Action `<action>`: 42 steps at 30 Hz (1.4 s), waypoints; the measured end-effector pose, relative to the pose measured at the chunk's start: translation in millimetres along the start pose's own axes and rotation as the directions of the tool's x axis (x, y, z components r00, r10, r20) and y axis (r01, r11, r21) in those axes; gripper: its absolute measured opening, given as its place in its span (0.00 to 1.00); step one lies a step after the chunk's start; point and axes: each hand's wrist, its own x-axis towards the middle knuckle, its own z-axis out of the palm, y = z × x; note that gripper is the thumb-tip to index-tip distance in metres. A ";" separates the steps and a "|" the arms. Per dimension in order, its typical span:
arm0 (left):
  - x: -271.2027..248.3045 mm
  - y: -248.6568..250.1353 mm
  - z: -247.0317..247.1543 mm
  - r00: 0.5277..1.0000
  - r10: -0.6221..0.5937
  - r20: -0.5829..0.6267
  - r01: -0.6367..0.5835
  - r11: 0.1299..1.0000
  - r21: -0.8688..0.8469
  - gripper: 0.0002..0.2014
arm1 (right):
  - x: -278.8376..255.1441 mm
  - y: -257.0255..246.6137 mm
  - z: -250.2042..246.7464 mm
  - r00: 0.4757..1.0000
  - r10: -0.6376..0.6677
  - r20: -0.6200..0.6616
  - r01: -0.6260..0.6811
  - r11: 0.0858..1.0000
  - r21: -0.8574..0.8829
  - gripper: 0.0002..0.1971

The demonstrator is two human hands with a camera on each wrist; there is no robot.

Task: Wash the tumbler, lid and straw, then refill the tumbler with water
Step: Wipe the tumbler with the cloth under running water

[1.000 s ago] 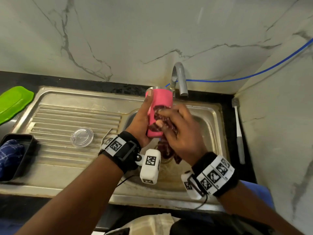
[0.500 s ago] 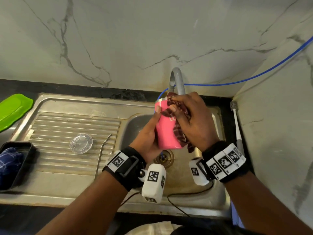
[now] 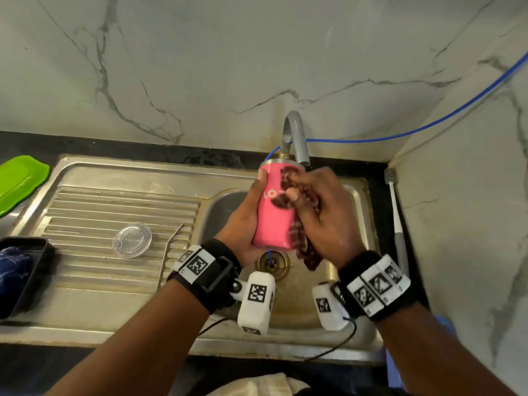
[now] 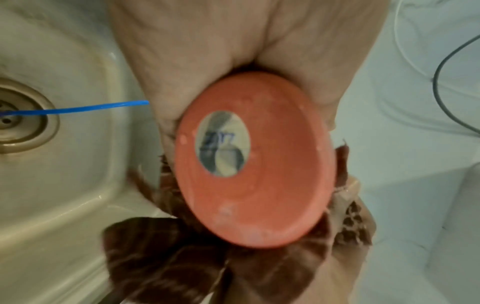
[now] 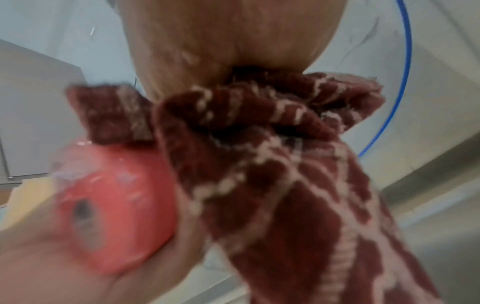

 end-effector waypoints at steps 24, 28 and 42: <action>0.1 -14.6 -4.1 0.999 -0.035 -0.015 0.035 0.999 -0.016 0.35 | 3.9 18.3 -10.1 0.998 -0.024 0.059 0.025 0.999 -0.020 0.12; 3.9 -16.8 -7.0 0.998 -0.031 -0.054 0.029 0.999 -0.024 0.33 | 18.4 16.3 -5.7 0.998 0.050 0.048 -0.048 0.998 -0.037 0.12; -2.8 2.8 -13.0 0.997 -0.075 0.016 0.075 0.997 0.015 0.34 | -31.3 1.8 7.2 0.991 -0.098 0.090 0.096 0.995 0.022 0.15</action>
